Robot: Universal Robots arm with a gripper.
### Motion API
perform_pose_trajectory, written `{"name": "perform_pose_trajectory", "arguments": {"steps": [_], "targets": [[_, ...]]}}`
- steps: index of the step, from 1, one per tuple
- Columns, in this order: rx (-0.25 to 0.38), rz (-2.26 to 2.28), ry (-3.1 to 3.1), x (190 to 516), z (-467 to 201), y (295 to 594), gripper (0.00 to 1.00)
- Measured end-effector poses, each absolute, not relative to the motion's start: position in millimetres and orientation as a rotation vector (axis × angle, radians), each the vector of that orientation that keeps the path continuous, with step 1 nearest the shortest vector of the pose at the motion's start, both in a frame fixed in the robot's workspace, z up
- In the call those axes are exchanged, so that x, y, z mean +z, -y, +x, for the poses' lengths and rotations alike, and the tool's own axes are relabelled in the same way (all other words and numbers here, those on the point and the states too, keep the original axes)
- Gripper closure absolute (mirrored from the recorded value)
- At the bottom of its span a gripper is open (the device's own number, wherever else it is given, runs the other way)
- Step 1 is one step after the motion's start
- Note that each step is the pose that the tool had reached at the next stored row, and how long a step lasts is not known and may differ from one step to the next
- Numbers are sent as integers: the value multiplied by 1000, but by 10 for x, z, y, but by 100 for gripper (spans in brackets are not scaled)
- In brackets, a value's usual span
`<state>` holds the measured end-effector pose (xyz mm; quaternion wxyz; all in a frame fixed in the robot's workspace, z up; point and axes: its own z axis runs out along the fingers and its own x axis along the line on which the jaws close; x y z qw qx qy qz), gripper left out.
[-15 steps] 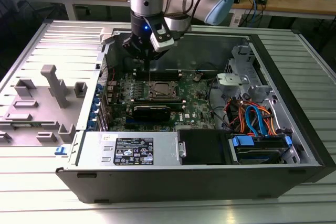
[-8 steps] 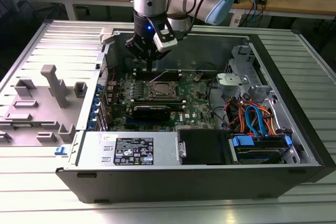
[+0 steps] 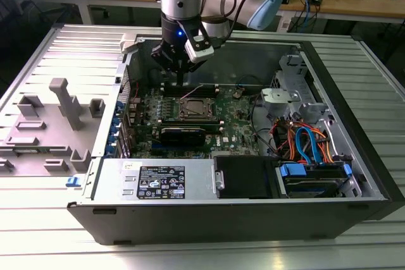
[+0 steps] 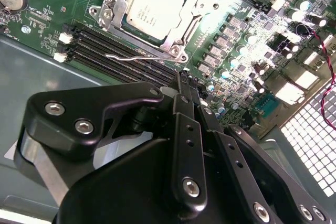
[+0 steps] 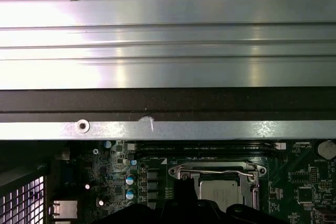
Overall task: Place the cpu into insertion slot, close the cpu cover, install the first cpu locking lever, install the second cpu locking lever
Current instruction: 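Install the first cpu locking lever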
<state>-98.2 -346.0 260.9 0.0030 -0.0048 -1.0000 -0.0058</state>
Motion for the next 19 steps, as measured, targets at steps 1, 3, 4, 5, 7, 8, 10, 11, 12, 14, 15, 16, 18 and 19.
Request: {"name": "perform_pose_trajectory", "arguments": {"steps": [1,3,4,5,7,8,10,11,12,14,15,16,18,19], "targets": [[-18,-15,3135,2610,-982,3460,89],[-18,-15,3135,2610,-981,3460,89],[-18,-15,3135,2610,-968,3460,89],[-18,-15,3135,2610,-966,3461,89],[-18,-15,3136,2609,-960,3460,89],[-18,-15,3136,2609,-960,3460,89],[-18,-15,3135,2610,-960,3460,89],[-18,-15,3136,2609,-960,3460,89],[-18,-15,3135,2609,-960,3460,89],[-18,-15,3136,2609,-958,3460,89],[-18,-15,3136,2608,-957,3460,89],[-18,-14,3136,2605,-952,3460,89],[-18,-10,3136,2597,-942,3460,89],[-18,-5,3136,2589,-937,3460,89]]}}
